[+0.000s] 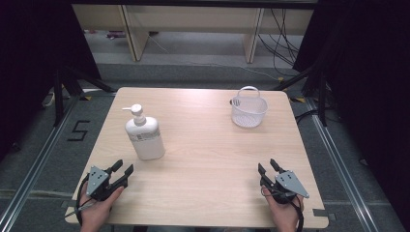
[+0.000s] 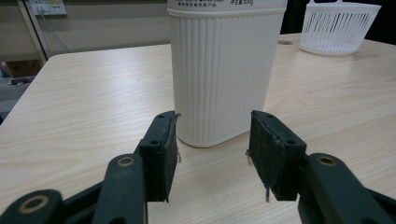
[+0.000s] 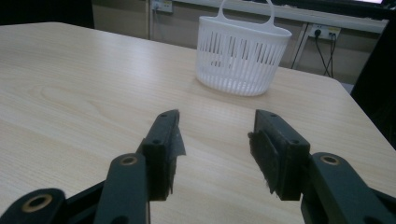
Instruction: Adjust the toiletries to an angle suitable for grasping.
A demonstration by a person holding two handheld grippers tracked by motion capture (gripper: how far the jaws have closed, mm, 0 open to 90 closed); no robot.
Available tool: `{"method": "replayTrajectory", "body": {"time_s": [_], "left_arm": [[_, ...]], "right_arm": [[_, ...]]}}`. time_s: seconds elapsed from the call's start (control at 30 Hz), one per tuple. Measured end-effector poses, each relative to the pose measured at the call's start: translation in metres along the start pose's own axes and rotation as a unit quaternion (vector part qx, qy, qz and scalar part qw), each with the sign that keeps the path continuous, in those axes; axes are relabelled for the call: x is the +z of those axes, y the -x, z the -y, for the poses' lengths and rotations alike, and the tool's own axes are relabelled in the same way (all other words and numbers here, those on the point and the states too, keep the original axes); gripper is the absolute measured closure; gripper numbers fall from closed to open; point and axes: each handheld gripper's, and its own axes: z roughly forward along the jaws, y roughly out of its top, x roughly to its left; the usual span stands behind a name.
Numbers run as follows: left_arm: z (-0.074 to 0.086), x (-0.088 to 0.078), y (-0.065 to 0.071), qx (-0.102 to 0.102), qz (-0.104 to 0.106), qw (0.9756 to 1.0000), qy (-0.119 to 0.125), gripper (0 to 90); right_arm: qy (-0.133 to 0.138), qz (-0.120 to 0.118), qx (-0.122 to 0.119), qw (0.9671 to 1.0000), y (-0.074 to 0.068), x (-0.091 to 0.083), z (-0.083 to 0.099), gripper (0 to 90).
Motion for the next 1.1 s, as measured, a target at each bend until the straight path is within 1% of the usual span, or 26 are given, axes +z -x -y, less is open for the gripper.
{"method": "replayTrajectory", "body": {"time_s": [0.07,0.13,0.17,0.2,0.23,0.27,0.3,0.33,0.37,0.4,0.47,0.5,0.53,0.57,0.6,0.63,0.7,0.73,0.8,0.87,0.9,0.97,1.0,1.03,1.07,1.1], "left_arm": [[0.0,0.0,0.0,-0.002,0.0,1.0,0.0,51.9],[0.0,0.0,-0.001,-0.004,-0.001,1.0,0.001,52.7],[0.0,0.0,-0.001,-0.005,-0.001,1.0,0.001,53.1],[0.0,0.0,-0.001,-0.006,-0.002,1.0,0.003,53.4],[0.0,0.0,-0.001,-0.008,-0.003,1.0,0.004,53.8],[0.0,0.0,-0.001,-0.008,-0.003,1.0,0.005,54.3],[0.0,0.0,-0.001,-0.006,-0.002,1.0,0.005,54.9],[0.0,0.0,-0.001,-0.005,-0.001,1.0,0.004,55.1],[0.0,-0.001,-0.001,-0.005,0.0,1.0,0.005,55.2],[0.001,0.0,-0.002,-0.006,0.003,0.9999,0.01,55.2],[0.001,-0.001,-0.002,-0.009,0.002,0.9999,0.008,55.2],[0.001,-0.001,-0.002,-0.011,0.002,0.9999,0.008,55.2],[0.0,-0.001,-0.002,-0.011,0.001,0.9999,0.008,55.3],[0.001,-0.001,-0.002,-0.011,0.0,0.9999,0.009,55.3],[0.001,-0.001,-0.002,-0.011,0.001,0.9999,0.01,55.4],[0.001,-0.001,-0.002,-0.009,0.002,0.9999,0.008,55.6],[0.001,0.0,-0.002,-0.009,0.005,0.9999,0.011,55.7],[0.001,0.0,-0.002,-0.01,0.004,0.9999,0.01,55.7],[0.001,0.0,-0.002,-0.012,0.002,0.9999,0.011,55.9],[0.001,0.0,-0.002,-0.013,0.003,0.9999,0.011,56.6],[0.0,0.0,-0.002,-0.013,0.004,0.9999,0.01,57.1],[0.0,0.001,-0.003,-0.016,0.009,0.9998,0.008,58.8],[-0.002,0.0,-0.003,-0.015,0.01,0.9998,0.006,59.9],[-0.005,0.001,-0.005,-0.01,0.015,0.9998,0.013,61.5],[-0.008,0.0,-0.005,-0.008,0.014,0.9997,0.018,63.7],[-0.013,0.0,-0.005,-0.008,0.014,0.9996,0.023,66.1]], "right_arm": [[0.001,0.0,0.0,1.0,-0.001,0.0,0.0,51.8],[0.0,-0.01,0.005,0.9999,-0.001,0.001,0.0,52.5],[0.0,-0.016,0.015,0.9998,-0.003,0.001,-0.001,54.0],[0.005,-0.024,0.015,0.9996,-0.003,0.003,-0.001,55.8],[0.0,-0.032,0.013,0.9994,-0.005,0.003,-0.003,57.3],[-0.001,-0.028,0.01,0.9996,-0.009,0.003,-0.004,58.0],[0.003,-0.042,0.002,0.9991,-0.011,0.005,-0.006,58.5],[0.002,-0.032,-0.001,0.9995,-0.013,0.003,-0.009,58.8],[0.014,-0.041,0.006,0.999,-0.018,0.005,-0.012,59.4],[0.016,-0.042,0.009,0.999,-0.021,0.004,-0.014,59.7],[0.015,-0.047,-0.001,0.9988,-0.028,0.004,-0.019,60.5],[0.022,-0.049,-0.005,0.9985,-0.03,0.005,-0.022,60.7],[0.023,-0.059,0.002,0.998,-0.034,0.005,-0.024,60.9],[0.028,-0.058,0.001,0.9979,-0.038,0.006,-0.026,61.0],[0.033,-0.069,0.0,0.997,-0.042,0.008,-0.027,60.9],[0.025,-0.073,-0.003,0.997,-0.046,0.007,-0.029,60.9],[0.031,-0.078,-0.008,0.9964,-0.053,0.009,-0.032,60.8],[0.028,-0.084,-0.003,0.9961,-0.057,0.01,-0.034,60.9],[0.033,-0.094,-0.003,0.9951,-0.064,0.013,-0.037,61.1],[0.039,-0.11,-0.002,0.9932,-0.071,0.017,-0.041,61.1],[0.042,-0.11,-0.009,0.993,-0.074,0.018,-0.043,61.1],[0.047,-0.122,-0.014,0.9914,-0.08,0.023,-0.046,61.0],[0.046,-0.12,-0.015,0.9916,-0.083,0.023,-0.048,61.1],[0.041,-0.123,-0.006,0.9916,-0.085,0.024,-0.049,61.1],[0.043,-0.125,-0.016,0.9911,-0.086,0.025,-0.051,61.1],[0.042,-0.125,-0.013,0.9912,-0.087,0.025,-0.052,61.1]]}}
